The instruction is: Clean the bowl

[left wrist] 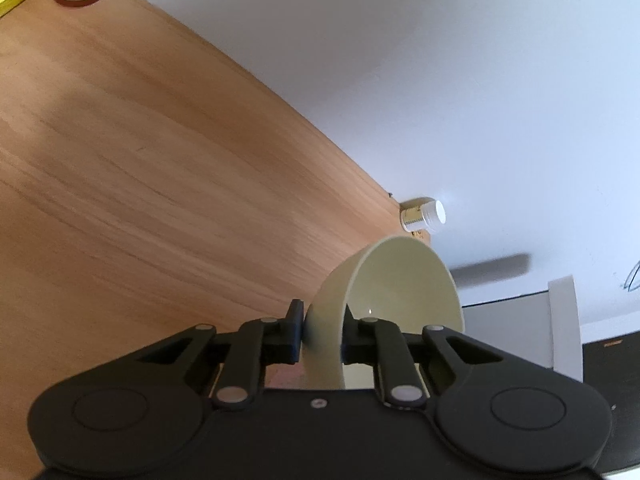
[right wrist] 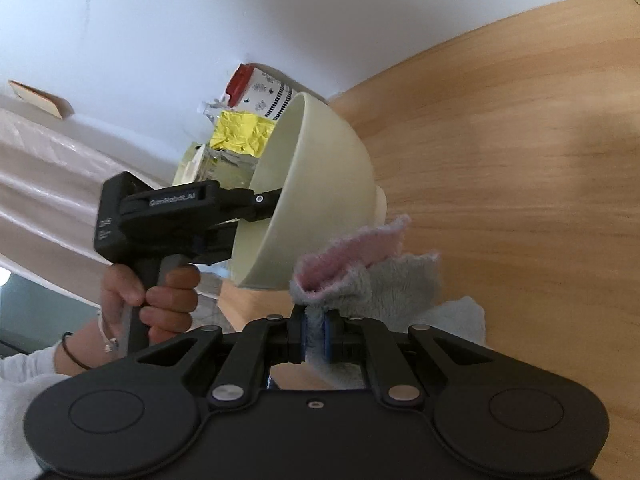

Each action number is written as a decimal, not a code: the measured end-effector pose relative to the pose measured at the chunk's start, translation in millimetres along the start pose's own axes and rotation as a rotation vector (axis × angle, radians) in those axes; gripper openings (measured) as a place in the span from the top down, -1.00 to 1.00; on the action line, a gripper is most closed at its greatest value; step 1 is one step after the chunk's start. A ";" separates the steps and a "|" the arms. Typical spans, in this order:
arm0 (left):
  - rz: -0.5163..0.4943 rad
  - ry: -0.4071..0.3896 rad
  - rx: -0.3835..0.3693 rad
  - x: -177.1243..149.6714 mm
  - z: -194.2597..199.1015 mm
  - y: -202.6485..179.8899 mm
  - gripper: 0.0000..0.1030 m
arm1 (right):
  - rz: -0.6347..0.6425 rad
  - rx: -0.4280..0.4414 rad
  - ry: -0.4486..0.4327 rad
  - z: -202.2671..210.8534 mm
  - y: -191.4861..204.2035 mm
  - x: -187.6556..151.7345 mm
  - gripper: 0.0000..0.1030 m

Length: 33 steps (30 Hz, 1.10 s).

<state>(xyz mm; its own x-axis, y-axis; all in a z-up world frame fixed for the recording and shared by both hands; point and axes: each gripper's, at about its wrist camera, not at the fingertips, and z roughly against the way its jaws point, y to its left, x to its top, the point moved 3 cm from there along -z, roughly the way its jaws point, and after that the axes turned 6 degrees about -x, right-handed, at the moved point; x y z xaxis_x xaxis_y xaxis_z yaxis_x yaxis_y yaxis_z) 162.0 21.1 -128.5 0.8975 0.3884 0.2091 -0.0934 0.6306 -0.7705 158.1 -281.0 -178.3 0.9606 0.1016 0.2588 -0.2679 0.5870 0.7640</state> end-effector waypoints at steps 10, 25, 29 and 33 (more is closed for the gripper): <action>-0.047 0.012 0.021 -7.2 -1.8 -7.8 0.73 | 0.128 -0.118 0.045 -29.5 26.1 7.4 0.83; -0.057 0.001 0.059 -11.4 -4.6 -9.8 0.72 | 0.145 -0.073 0.020 -24.4 84.6 9.6 0.85; -0.017 0.006 0.029 -10.5 -1.3 -4.5 0.72 | 0.152 -0.120 0.025 -26.8 82.1 10.1 0.85; -0.020 0.009 0.031 -9.3 4.8 -0.3 0.72 | 0.137 -0.156 0.025 -26.1 70.0 7.3 0.85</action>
<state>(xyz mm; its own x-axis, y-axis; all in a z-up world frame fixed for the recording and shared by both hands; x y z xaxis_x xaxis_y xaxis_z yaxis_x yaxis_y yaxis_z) 151.6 20.5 -127.3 0.9031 0.3695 0.2186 -0.0886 0.6585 -0.7473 148.3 -218.2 -138.4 0.9180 0.2077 0.3378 -0.3832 0.6834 0.6213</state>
